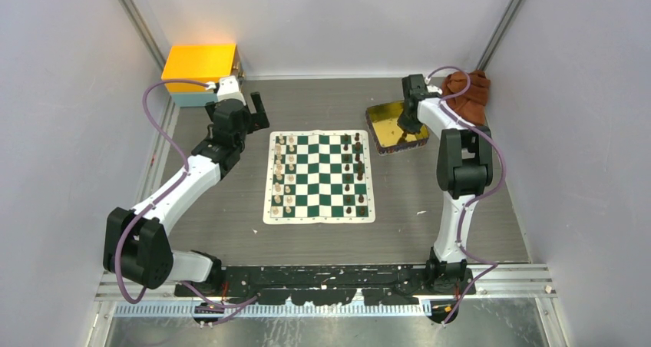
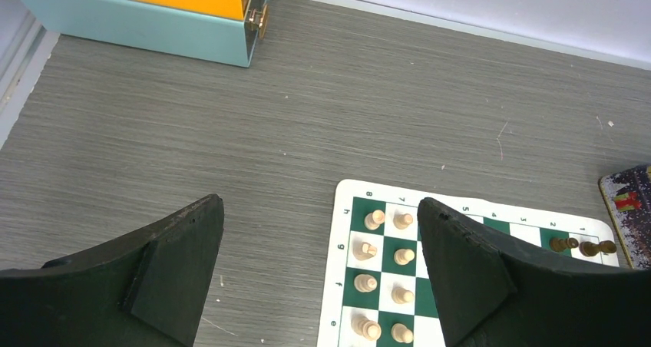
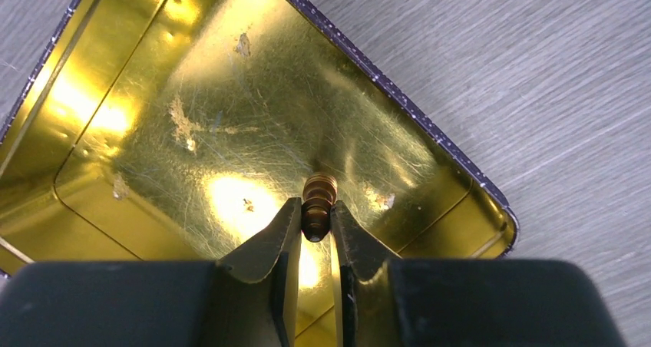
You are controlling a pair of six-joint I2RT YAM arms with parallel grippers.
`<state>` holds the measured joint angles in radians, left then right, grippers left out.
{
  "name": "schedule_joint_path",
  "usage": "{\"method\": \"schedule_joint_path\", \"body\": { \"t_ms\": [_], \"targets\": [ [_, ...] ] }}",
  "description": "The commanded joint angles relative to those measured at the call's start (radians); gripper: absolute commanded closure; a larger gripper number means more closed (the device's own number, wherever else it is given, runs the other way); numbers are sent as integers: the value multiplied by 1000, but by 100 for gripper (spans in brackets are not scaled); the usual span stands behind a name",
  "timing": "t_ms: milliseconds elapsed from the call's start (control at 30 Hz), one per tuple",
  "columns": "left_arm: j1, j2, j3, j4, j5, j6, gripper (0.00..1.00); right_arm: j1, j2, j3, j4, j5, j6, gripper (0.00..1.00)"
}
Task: Set up the chess pieces on the board
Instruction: Pick up the chess piece from the storage box.
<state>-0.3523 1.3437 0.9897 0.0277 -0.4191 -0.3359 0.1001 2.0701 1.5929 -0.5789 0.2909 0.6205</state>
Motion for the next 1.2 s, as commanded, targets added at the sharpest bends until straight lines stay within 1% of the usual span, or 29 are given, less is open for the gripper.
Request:
{"method": "schedule_joint_path", "body": {
  "t_ms": [0,167,333,567,767,900,1033,1167],
  "targets": [
    [-4,-12,-1,64,-14,7,4,-11,-85,-28,88,-30,59,99],
    [-4,-14,-8,63,-9,6,4,-32,-108,-77,147,-83,116,99],
    [-4,-17,-10,62,-6,6,4,-43,-152,-161,249,-109,158,99],
    [-4,-19,-9,60,0,1,4,-46,-188,-204,330,-118,180,99],
    [-4,-25,-10,58,5,-3,4,-48,-229,-232,393,-130,167,99],
    [-5,-24,-10,58,5,-6,4,-44,-257,-207,356,-139,130,99],
    [-5,-15,-2,61,6,-15,4,-10,-288,-140,213,-111,63,99],
    [-5,-6,1,63,16,-34,4,45,-354,-133,103,-80,11,99]
  ]
}}
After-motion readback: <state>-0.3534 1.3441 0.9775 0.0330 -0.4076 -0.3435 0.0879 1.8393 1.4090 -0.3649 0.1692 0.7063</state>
